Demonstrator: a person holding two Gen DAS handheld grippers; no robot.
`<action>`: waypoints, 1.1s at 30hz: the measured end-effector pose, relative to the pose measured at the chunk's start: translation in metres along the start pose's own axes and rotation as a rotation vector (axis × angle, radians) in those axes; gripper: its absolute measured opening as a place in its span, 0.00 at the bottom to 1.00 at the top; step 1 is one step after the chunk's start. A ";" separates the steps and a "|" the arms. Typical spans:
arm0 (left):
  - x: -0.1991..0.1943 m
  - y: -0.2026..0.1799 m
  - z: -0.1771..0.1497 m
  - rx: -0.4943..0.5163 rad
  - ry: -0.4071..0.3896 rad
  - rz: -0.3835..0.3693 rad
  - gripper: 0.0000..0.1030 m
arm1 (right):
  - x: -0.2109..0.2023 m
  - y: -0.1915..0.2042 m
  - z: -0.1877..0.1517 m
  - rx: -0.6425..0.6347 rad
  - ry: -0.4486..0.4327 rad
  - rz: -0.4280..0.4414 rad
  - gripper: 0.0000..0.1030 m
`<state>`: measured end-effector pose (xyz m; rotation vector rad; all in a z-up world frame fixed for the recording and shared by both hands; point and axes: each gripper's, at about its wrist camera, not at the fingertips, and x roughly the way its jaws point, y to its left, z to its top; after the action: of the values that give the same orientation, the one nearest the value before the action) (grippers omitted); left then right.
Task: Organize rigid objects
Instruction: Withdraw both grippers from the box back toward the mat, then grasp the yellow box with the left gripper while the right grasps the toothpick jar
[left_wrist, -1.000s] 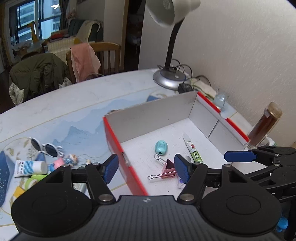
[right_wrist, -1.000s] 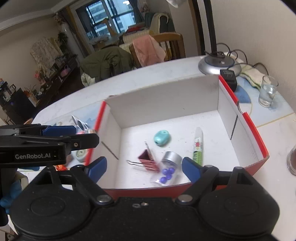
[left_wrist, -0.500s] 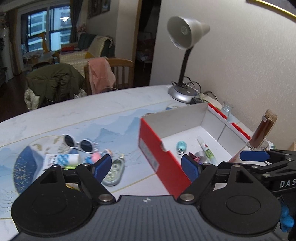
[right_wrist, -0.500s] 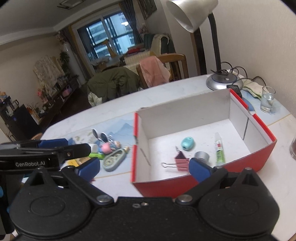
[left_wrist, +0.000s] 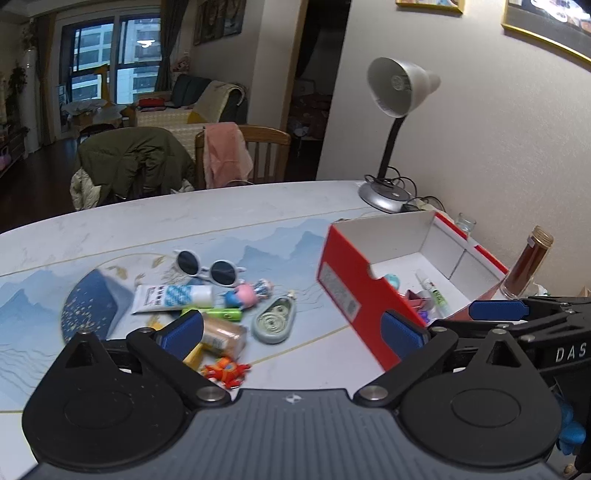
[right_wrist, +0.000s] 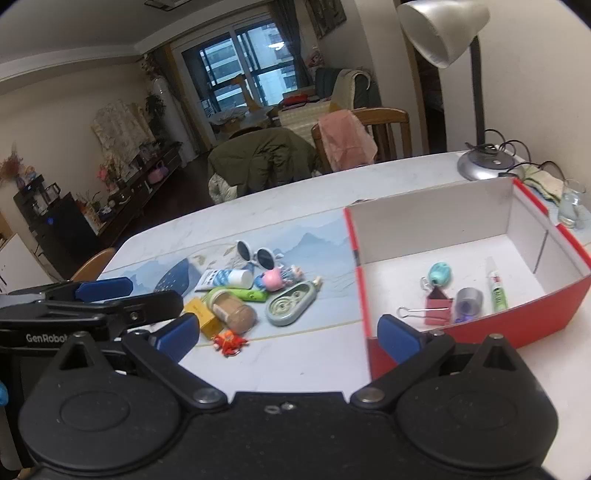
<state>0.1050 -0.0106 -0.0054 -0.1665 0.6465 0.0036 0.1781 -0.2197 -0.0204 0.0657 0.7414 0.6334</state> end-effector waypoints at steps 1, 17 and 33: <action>-0.001 0.005 -0.003 -0.008 -0.005 0.004 1.00 | 0.003 0.003 0.000 -0.002 0.006 -0.001 1.00; 0.032 0.096 -0.050 -0.133 -0.070 0.174 1.00 | 0.068 0.043 0.008 -0.071 0.089 -0.020 0.98; 0.117 0.138 -0.057 0.049 0.056 0.036 1.00 | 0.172 0.067 0.021 -0.161 0.303 0.042 0.84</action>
<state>0.1569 0.1105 -0.1417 -0.1075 0.7052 0.0174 0.2540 -0.0657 -0.0911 -0.1671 0.9801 0.7510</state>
